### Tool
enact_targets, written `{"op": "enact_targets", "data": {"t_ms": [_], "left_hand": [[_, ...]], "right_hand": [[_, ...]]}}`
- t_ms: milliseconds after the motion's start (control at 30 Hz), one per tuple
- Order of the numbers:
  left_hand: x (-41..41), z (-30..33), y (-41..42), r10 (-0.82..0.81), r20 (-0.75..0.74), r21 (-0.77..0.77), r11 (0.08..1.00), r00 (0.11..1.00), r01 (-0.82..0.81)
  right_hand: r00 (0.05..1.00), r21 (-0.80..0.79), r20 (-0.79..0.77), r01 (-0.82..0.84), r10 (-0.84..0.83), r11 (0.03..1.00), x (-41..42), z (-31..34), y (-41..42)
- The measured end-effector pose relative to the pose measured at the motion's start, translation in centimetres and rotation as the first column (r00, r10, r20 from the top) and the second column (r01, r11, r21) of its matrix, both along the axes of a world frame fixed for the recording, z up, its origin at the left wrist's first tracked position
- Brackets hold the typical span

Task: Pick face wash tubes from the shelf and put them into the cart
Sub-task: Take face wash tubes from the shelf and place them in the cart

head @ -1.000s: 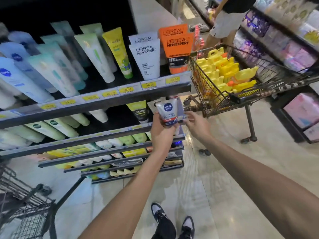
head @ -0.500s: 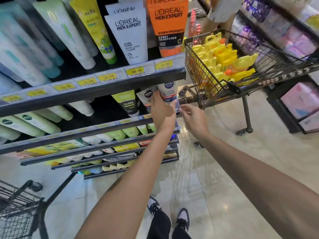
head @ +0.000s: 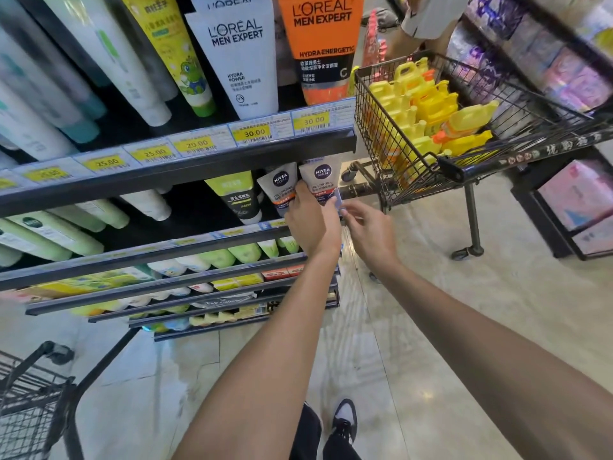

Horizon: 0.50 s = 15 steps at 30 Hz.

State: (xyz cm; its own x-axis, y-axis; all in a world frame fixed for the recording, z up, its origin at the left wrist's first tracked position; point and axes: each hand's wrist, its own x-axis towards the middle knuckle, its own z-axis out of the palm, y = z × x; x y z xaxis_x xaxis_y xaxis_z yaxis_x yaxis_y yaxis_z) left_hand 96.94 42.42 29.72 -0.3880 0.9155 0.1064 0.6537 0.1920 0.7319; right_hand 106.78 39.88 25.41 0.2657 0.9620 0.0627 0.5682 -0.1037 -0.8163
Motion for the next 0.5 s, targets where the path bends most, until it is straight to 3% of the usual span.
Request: {"op": "enact_targets", "data": {"t_ms": [500], "left_hand": [[-1.3,0.0,-0.7,-0.118,-0.026,-0.023,0.993,0.993,0.117]], "right_hand": [[1.000,-0.035,-0.013,0.005,-0.005,0.999,-0.4,1.1,-0.5]]}}
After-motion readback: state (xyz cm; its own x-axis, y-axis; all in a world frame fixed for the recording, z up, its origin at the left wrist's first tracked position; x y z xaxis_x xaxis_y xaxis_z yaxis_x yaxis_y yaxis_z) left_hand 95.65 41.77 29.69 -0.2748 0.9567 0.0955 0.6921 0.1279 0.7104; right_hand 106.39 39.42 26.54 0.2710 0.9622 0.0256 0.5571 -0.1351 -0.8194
